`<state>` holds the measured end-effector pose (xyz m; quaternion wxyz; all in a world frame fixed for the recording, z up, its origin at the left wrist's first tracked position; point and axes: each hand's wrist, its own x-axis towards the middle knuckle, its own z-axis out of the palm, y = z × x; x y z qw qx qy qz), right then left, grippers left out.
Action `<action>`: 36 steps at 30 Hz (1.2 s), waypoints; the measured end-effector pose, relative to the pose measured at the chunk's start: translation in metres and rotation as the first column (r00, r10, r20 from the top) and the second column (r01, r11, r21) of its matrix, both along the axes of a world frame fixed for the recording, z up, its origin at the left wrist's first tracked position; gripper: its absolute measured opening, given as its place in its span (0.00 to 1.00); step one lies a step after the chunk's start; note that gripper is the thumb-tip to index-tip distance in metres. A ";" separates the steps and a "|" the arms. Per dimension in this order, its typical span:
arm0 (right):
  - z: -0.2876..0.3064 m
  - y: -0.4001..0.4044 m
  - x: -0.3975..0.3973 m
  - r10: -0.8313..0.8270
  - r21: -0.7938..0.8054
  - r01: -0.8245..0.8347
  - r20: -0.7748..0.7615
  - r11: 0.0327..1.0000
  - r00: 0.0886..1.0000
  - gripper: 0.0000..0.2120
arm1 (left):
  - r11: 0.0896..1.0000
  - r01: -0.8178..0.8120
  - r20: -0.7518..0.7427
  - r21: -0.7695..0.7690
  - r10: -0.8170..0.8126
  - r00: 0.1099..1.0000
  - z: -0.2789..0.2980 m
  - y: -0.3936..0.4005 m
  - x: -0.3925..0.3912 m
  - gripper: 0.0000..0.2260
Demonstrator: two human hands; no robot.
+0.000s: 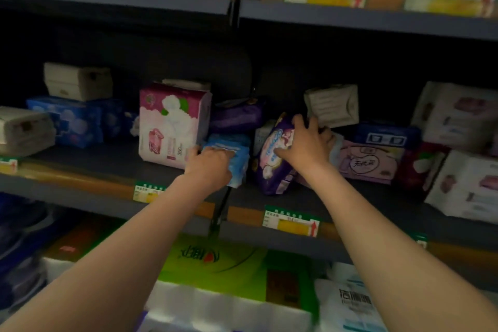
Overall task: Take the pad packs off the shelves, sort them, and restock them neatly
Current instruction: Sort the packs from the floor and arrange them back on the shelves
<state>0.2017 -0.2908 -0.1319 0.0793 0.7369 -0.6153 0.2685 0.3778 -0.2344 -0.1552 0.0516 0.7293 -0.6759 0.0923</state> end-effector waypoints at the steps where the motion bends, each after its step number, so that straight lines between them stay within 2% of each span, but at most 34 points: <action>1: -0.001 0.001 -0.005 0.012 -0.027 -0.011 0.048 1.000 0.999 0.34 | 1.000 0.000 -0.016 -0.018 -0.001 1.000 -0.005 0.001 -0.001 0.24; 4: -0.001 0.010 -0.021 0.108 -0.091 -0.088 0.249 0.992 0.963 0.21 | 0.999 -0.015 -0.110 -0.040 0.010 0.994 -0.011 0.005 -0.002 0.25; 6: -0.001 0.021 -0.029 0.183 -0.174 -0.133 0.311 0.976 0.933 0.15 | 0.997 0.008 -0.188 -0.073 -0.022 0.982 -0.011 0.009 -0.006 0.27; 8: -0.001 0.039 -0.029 0.246 -0.321 -0.162 0.238 0.933 0.940 0.12 | 0.987 0.090 -0.278 -0.135 -0.125 0.952 -0.007 0.012 -0.009 0.31; 9: -0.002 0.048 -0.027 0.283 -0.430 -0.182 0.183 0.884 0.942 0.12 | 0.971 0.153 -0.358 -0.181 -0.210 0.910 -0.001 0.015 -0.008 0.36; 11: -0.001 0.069 -0.019 0.428 -0.648 -0.268 0.100 0.713 0.898 0.13 | 0.925 0.255 -0.531 -0.282 -0.372 0.761 0.019 0.022 -0.002 0.49; 13: -0.001 0.089 -0.011 0.670 -0.759 -0.373 0.109 0.533 0.734 0.14 | 0.888 0.306 -0.569 -0.344 -0.456 0.684 0.042 0.040 0.006 0.56; 15: 0.000 0.094 -0.001 0.834 -0.764 -0.456 0.188 0.456 0.519 0.13 | 0.895 0.297 -0.601 -0.333 -0.445 0.664 0.061 0.062 0.023 0.53; 16: 0.002 0.094 0.005 0.867 -0.725 -0.512 0.244 0.461 0.435 0.11 | 0.917 0.268 -0.607 -0.296 -0.397 0.688 0.068 0.072 0.032 0.48; 17: 0.002 0.087 0.013 0.867 -0.645 -0.582 0.326 0.495 0.377 0.08 | 0.940 0.209 -0.550 -0.269 -0.328 0.768 0.072 0.080 0.040 0.41; 18: 0.002 0.077 0.021 0.832 -0.520 -0.657 0.433 0.546 0.347 0.03 | 0.956 0.118 -0.399 -0.268 -0.222 0.890 0.074 0.086 0.048 0.37; 19: 0.002 0.061 0.029 0.764 -0.383 -0.694 0.517 0.609 0.385 0.05 | 0.955 0.033 -0.205 -0.294 -0.097 0.974 0.074 0.090 0.057 0.35; 20: 0.001 0.044 0.037 0.706 -0.257 -0.696 0.510 0.670 0.491 0.09 | 0.948 -0.027 -0.013 -0.318 0.024 1.000 0.071 0.091 0.065 0.36; 21: -0.001 0.025 0.043 0.661 -0.127 -0.675 0.395 0.727 0.638 0.13 | 0.947 -0.076 0.108 -0.312 0.115 0.987 0.065 0.089 0.073 0.37; 22: -0.006 0.010 0.050 0.623 0.042 -0.647 0.230 0.761 0.747 0.19 | 0.951 -0.125 0.160 -0.283 0.176 0.971 0.057 0.086 0.077 0.39; 23: -0.011 -0.002 0.058 0.599 0.206 -0.597 0.063 0.775 0.799 0.25 | 0.953 -0.162 0.180 -0.254 0.211 0.961 0.049 0.082 0.080 0.40; 25: -0.023 -0.018 0.072 0.559 0.408 -0.483 -0.086 0.775 0.825 0.31 | 0.956 -0.176 0.213 -0.236 0.228 0.950 0.037 0.075 0.079 0.38; 28: -0.034 -0.029 0.097 0.481 0.411 -0.372 -0.203 0.832 0.853 0.35 | 0.951 -0.170 0.198 -0.259 0.225 0.954 0.024 0.070 0.078 0.33; 32: -0.029 -0.031 0.112 0.421 0.359 -0.316 -0.263 0.878 0.868 0.29 | 0.911 -0.177 0.145 -0.372 0.246 0.958 0.016 0.070 0.078 0.33; 36: -0.029 -0.029 0.114 0.386 0.353 -0.292 -0.232 0.889 0.893 0.30 | 0.868 -0.200 -0.068 -0.454 0.190 0.979 0.012 0.088 0.088 0.33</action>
